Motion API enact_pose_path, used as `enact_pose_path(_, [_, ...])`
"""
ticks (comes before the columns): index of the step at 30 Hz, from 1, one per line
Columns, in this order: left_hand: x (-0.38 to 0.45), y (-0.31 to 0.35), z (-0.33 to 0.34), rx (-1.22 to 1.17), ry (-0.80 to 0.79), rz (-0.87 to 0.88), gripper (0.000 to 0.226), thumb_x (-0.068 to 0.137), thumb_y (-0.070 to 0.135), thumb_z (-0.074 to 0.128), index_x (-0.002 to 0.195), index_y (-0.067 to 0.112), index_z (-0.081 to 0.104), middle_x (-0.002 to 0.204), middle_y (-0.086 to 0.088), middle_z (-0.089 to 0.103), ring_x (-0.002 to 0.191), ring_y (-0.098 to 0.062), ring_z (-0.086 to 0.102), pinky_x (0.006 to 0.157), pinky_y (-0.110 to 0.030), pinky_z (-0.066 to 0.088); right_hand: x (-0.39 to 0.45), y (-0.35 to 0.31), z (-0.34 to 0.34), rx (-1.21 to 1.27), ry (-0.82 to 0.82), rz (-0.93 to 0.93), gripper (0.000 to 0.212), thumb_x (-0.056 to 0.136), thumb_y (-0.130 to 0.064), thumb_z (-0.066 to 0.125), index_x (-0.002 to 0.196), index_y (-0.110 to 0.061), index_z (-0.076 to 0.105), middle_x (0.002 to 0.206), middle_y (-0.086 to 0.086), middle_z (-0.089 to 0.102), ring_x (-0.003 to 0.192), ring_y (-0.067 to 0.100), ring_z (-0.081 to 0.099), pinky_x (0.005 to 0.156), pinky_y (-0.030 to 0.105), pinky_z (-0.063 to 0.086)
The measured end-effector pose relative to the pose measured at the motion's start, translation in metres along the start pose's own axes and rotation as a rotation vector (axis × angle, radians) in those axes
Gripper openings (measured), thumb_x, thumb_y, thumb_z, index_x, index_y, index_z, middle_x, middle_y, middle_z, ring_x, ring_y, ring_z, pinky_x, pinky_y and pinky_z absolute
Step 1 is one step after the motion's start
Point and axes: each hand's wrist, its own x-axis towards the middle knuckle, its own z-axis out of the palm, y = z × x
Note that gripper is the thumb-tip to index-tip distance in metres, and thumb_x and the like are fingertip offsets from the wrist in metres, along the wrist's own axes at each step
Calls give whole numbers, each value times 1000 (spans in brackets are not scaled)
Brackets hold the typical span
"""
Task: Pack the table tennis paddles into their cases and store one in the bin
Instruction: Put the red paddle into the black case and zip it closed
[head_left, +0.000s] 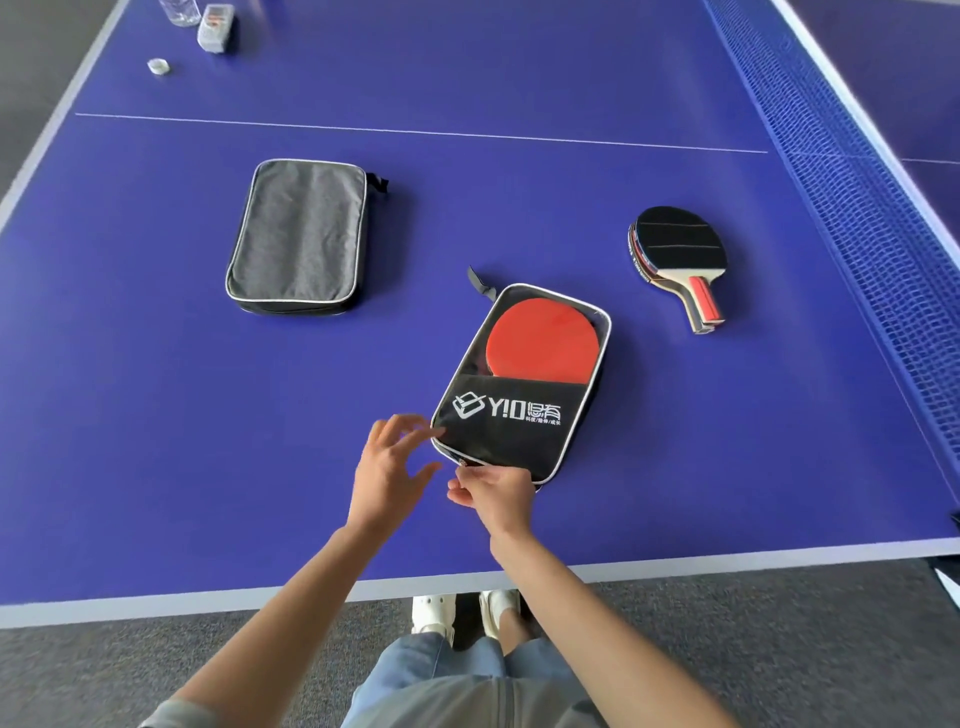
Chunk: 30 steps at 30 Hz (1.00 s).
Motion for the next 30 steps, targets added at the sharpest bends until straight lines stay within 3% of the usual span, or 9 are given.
enact_pose_path(3, [12, 5, 4, 91, -128, 268, 41, 71, 9, 80, 110, 15, 70, 120, 1, 65, 111, -23, 59, 85, -34, 53, 1, 3, -6, -42, -36, -46, 13, 85, 1, 63, 92, 10, 70, 78, 20, 71, 51, 10, 66, 55, 14, 54])
enact_pose_path(6, [21, 10, 10, 59, -93, 344, 28, 71, 3, 79, 98, 10, 75, 109, 1, 72, 102, -18, 67, 76, -30, 58, 5, 4, -16, -138, -55, -123, 14, 87, -3, 64, 93, 5, 73, 81, 20, 73, 51, 1, 66, 56, 7, 48])
enact_pose_path(8, [27, 11, 13, 35, -75, 376, 22, 69, 2, 81, 90, 8, 77, 99, 0, 75, 95, -18, 71, 69, -29, 60, 8, 2, -24, -202, -60, -157, 14, 87, -6, 65, 93, 4, 73, 81, 19, 74, 56, 5, 68, 58, 6, 47])
enact_pose_path(13, [41, 21, 14, 98, -116, 482, 17, 64, 2, 85, 75, 13, 78, 85, 4, 77, 82, -15, 73, 52, -23, 56, 17, -4, -44, -316, -48, -238, 14, 87, -10, 65, 90, 1, 73, 79, 16, 74, 68, 22, 72, 66, 15, 55])
enact_pose_path(17, [46, 28, 16, 156, -123, 514, 20, 59, 2, 87, 69, 16, 77, 81, 7, 76, 78, -13, 73, 40, -20, 50, 19, -2, -57, -456, -19, -343, 14, 87, -8, 63, 79, -2, 72, 68, 12, 72, 52, 5, 63, 60, 21, 54])
enact_pose_path(19, [45, 30, 16, 174, -122, 527, 20, 58, 2, 88, 66, 16, 77, 79, 7, 76, 77, -12, 74, 38, -20, 49, 18, 1, -64, -531, -9, -398, 15, 87, -7, 62, 77, -1, 71, 67, 10, 71, 53, 4, 61, 58, 22, 53])
enact_pose_path(25, [47, 38, 24, 190, -101, 575, 20, 57, 0, 87, 64, 15, 75, 77, 7, 76, 76, -13, 74, 36, -20, 48, 19, 5, -84, -665, 67, -560, 13, 87, -3, 59, 76, 0, 64, 70, 9, 67, 65, 24, 61, 60, 38, 51])
enact_pose_path(30, [46, 41, 30, 201, -51, 600, 17, 62, 0, 85, 66, 13, 75, 76, 5, 75, 77, -13, 73, 37, -23, 49, 19, 10, -92, -653, 184, -597, 9, 87, -14, 66, 80, -9, 68, 81, 4, 64, 77, 19, 57, 64, 33, 52])
